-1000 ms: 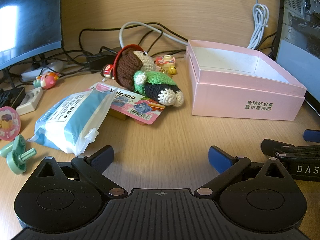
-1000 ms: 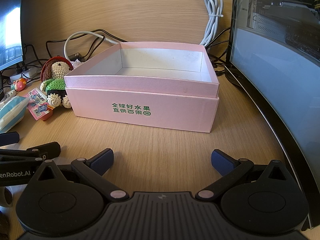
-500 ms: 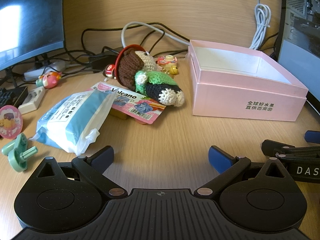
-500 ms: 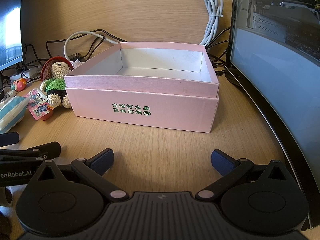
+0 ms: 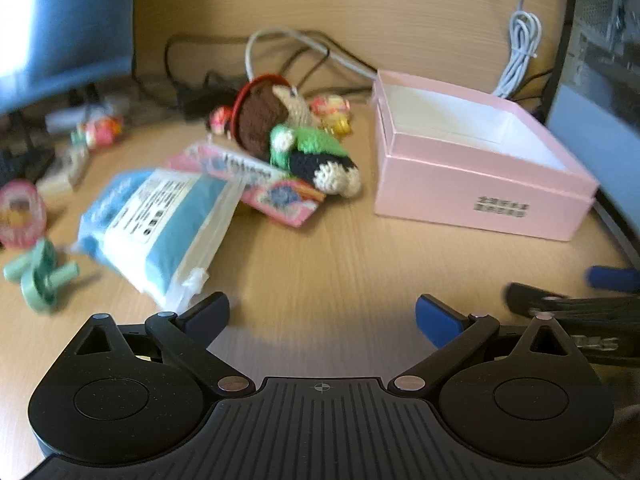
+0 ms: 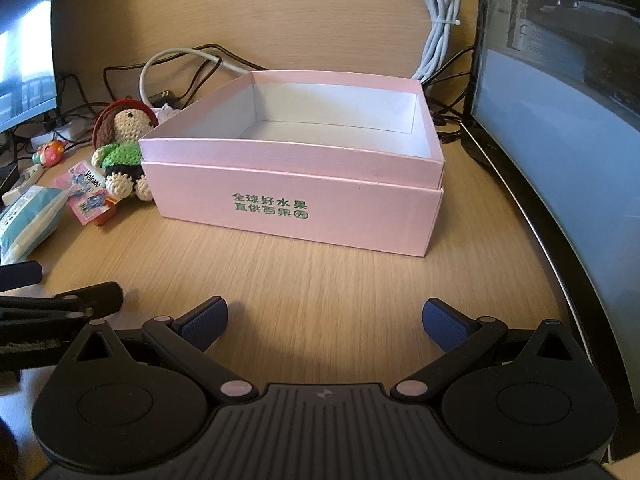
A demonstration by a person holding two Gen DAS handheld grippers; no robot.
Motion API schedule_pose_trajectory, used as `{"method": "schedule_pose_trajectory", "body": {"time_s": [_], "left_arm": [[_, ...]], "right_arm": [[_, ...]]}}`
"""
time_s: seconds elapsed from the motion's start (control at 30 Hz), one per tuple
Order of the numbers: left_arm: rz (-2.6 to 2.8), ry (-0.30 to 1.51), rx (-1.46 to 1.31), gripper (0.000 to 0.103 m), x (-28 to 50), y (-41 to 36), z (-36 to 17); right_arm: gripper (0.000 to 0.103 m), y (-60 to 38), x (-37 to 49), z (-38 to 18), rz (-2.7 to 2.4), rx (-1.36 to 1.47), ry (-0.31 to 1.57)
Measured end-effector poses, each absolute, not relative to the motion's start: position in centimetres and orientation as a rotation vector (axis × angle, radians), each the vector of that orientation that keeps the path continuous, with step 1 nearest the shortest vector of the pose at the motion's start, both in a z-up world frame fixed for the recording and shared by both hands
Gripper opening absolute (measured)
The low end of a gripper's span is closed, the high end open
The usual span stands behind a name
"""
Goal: Organize objects
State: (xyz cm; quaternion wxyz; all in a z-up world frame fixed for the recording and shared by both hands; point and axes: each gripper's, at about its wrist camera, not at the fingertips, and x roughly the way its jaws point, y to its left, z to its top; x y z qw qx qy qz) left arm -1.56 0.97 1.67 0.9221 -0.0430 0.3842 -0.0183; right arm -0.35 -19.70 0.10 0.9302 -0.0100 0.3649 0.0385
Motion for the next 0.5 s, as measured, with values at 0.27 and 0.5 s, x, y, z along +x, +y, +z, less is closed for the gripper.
{"method": "schedule_pose_trajectory", "body": {"time_s": [0.27,0.5], "left_arm": [[0.097,0.718,-0.252,0.102,-3.8,6.5,7.9],[0.285,0.84,-0.42,0.102,2.3,10.6,6.6]], "right_arm": [[0.103,-19.8,-0.5,0.1,0.079,-0.02,0.754],[0.103,-19.4,-1.1,0.2,0.062,-0.015,0.766]]}}
